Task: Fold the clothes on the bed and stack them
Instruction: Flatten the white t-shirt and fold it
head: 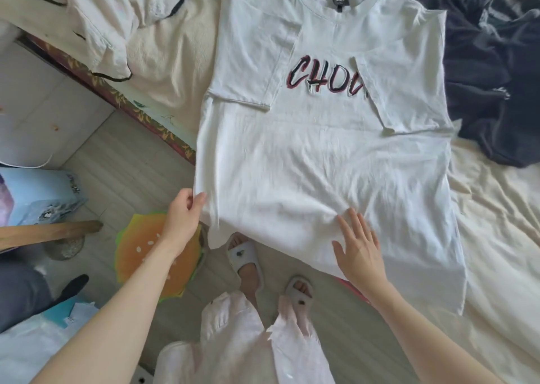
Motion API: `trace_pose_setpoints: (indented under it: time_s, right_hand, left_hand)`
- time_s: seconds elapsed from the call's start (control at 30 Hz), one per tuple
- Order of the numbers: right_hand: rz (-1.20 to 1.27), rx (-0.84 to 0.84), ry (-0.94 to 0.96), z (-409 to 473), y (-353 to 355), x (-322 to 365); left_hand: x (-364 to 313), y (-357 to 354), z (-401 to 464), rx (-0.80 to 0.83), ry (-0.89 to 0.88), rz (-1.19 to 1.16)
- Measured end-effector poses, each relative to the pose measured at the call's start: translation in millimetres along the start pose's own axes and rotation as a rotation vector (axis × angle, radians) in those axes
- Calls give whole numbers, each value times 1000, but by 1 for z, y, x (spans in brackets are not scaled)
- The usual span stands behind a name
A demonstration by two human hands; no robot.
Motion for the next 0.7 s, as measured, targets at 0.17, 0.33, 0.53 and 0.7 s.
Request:
trace_pose_setpoints:
  time_s: [0.17, 0.33, 0.53, 0.7]
  right_hand:
    - [-49, 117, -94, -35, -15, -50]
    - [-35, 89, -152, -69, -18, -97]
    - [132, -201, -406, -79, 5, -144]
    - [315, -331, -669, -62, 17, -175]
  left_hand:
    - [5, -21, -36, 175, 134, -69]
    - [30, -41, -81, 49, 120, 89]
    - [33, -47, -100, -218, 66, 53]
    - [35, -55, -106, -46, 109, -41]
Point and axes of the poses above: each hand's wrist, its own z-axis towards the middle knuckle, its own y-axis out of the back of the hand, x = y × z, the point moved 2 cm from there along z, towards the middle knuckle, and after that the axes turned 3 degrees about -y, right-handed, at the moved point
